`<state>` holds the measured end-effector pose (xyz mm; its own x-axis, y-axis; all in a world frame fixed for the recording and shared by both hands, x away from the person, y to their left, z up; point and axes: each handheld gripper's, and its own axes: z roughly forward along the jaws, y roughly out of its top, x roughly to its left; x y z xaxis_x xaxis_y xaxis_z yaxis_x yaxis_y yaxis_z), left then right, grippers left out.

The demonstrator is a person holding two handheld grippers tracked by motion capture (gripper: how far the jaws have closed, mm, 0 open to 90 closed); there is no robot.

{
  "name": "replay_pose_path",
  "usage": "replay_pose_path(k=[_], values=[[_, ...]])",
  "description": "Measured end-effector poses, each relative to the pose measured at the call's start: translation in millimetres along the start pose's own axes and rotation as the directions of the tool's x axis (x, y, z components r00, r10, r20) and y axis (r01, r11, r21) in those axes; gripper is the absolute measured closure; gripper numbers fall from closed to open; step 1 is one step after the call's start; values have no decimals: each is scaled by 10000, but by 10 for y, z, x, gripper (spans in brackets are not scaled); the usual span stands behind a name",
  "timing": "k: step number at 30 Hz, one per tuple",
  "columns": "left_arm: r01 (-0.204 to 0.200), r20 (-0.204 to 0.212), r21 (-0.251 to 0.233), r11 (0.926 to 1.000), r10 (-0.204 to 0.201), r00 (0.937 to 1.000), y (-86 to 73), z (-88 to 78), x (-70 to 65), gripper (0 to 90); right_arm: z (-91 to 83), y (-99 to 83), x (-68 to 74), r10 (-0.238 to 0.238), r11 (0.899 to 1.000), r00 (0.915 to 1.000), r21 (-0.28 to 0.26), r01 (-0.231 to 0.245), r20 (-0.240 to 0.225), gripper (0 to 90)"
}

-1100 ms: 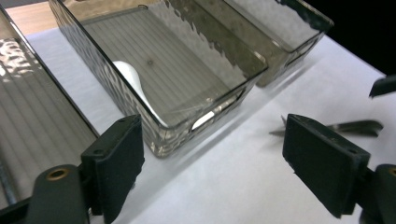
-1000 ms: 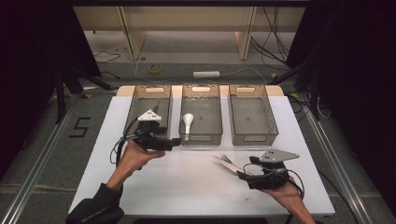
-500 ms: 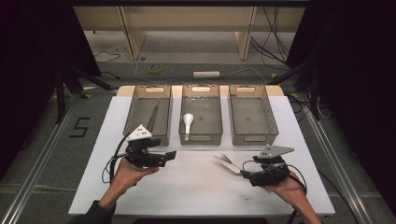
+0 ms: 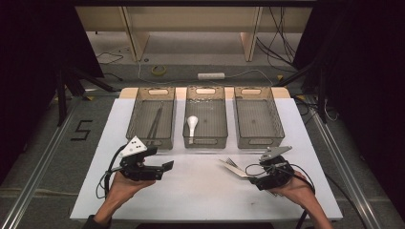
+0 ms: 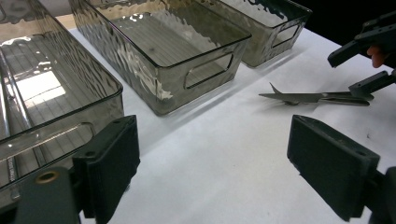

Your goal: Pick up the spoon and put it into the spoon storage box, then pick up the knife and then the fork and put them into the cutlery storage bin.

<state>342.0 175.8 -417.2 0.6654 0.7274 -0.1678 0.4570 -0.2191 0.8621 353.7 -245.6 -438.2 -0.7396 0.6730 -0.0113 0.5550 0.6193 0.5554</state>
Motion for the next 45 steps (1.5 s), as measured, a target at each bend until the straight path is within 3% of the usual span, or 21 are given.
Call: replay_pose_path(k=[5, 14, 24, 40, 45], values=[[171, -27, -139, 9998, -171, 9998, -36, -42, 8, 160, 30, 17, -31, 10, 9996, 10000, 291, -8, -39, 306], [78, -161, -367, 9993, -84, 9998, -73, -111, 4, 156, 33, 38, -81, -98, 9968, 9999, 791, 104, -79, 316], [-13, -231, -391, 9992, 4, 9997, -106, -146, -20, 156, 113, 67, -62, -383, 9859, 9988, 1619, 430, -319, 366], [-112, -291, -384, 9992, 101, 9995, -122, -150, -28, 155, 201, 75, -53, -782, 9753, 9952, 2025, 885, -587, 526], [-171, -296, -324, 9993, 161, 9994, -113, -131, -41, 156, 194, 75, -70, -729, 9768, 9949, 1967, 852, -692, 562]])
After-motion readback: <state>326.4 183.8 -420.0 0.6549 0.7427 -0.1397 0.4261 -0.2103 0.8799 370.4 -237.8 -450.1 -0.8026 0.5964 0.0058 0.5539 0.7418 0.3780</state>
